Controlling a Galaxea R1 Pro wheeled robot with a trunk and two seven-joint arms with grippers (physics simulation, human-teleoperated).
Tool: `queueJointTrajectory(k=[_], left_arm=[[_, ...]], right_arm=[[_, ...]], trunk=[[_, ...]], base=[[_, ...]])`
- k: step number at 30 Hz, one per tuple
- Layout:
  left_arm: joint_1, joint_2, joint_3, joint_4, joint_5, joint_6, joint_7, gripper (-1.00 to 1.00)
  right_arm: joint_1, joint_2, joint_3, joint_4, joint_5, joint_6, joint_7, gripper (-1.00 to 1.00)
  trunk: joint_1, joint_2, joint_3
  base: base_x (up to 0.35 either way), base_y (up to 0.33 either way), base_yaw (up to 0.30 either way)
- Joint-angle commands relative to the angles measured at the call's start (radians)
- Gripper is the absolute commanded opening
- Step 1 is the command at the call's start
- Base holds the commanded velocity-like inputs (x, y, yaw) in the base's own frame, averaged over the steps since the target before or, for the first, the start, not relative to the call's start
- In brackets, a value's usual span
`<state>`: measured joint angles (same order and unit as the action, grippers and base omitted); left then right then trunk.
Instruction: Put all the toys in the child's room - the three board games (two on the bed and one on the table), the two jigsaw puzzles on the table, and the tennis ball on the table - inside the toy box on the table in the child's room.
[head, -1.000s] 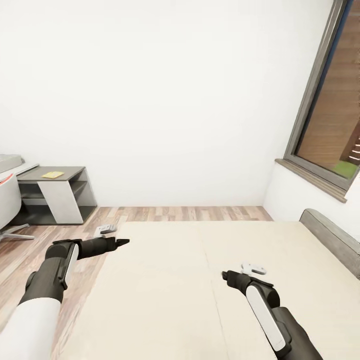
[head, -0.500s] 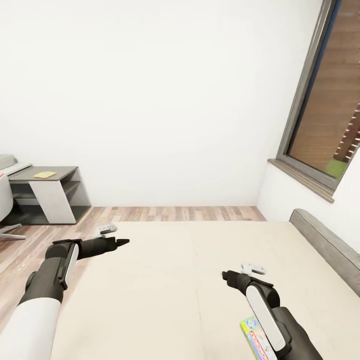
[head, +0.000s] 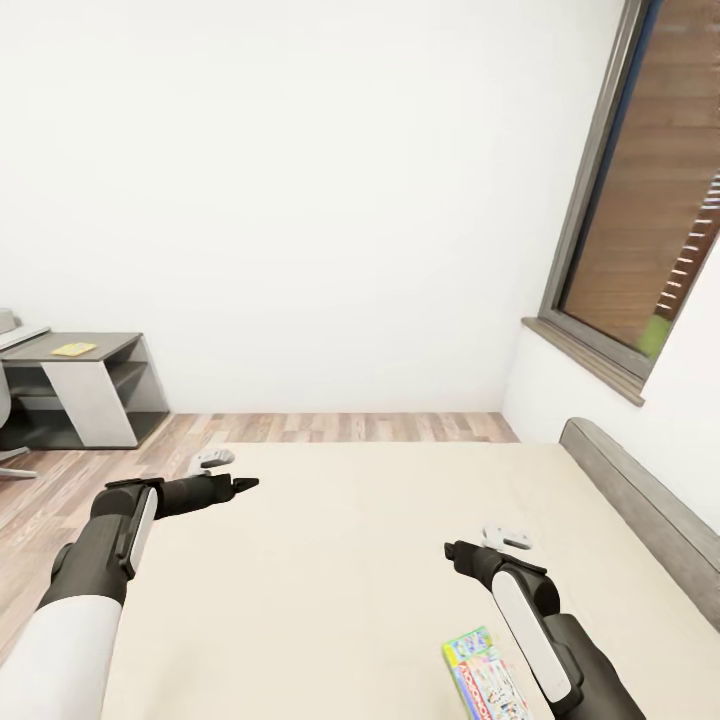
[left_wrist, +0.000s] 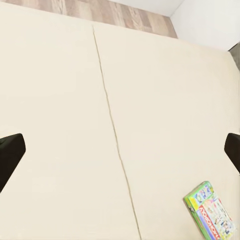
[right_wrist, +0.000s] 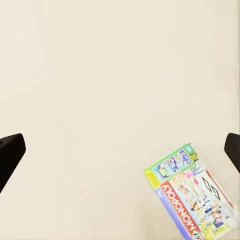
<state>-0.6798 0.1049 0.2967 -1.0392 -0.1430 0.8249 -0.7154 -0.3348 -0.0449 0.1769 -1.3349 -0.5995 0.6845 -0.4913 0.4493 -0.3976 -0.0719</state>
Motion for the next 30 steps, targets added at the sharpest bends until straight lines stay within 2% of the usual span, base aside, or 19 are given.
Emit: queueJointTrajectory(k=[1, 17, 30], left_arm=[[-0.001, -0.001, 0.002, -0.001, -0.010, 0.003, -0.010, 1.00], [-0.001, 0.001, 0.004, -0.001, -0.010, 0.003, -0.010, 1.00], [-0.001, 0.005, 0.004, -0.001, -0.010, 0.005, -0.012, 1.00]], right_arm=[[-0.001, -0.001, 0.003, -0.001, -0.010, 0.001, -0.010, 1.00], [-0.001, 0.000, 0.003, -0.003, -0.011, 0.000, -0.011, 1.00], [-0.007, -0.001, 0.003, 0.004, -0.011, 0.002, -0.010, 1.00]], trunk=[[0.001, -0.002, -0.002], [0.001, -0.002, -0.003], [0.001, -0.002, -0.022]], base=[[0.000, -0.128, 0.000], [0.000, -0.020, 0.000], [0.000, 0.000, 0.000]])
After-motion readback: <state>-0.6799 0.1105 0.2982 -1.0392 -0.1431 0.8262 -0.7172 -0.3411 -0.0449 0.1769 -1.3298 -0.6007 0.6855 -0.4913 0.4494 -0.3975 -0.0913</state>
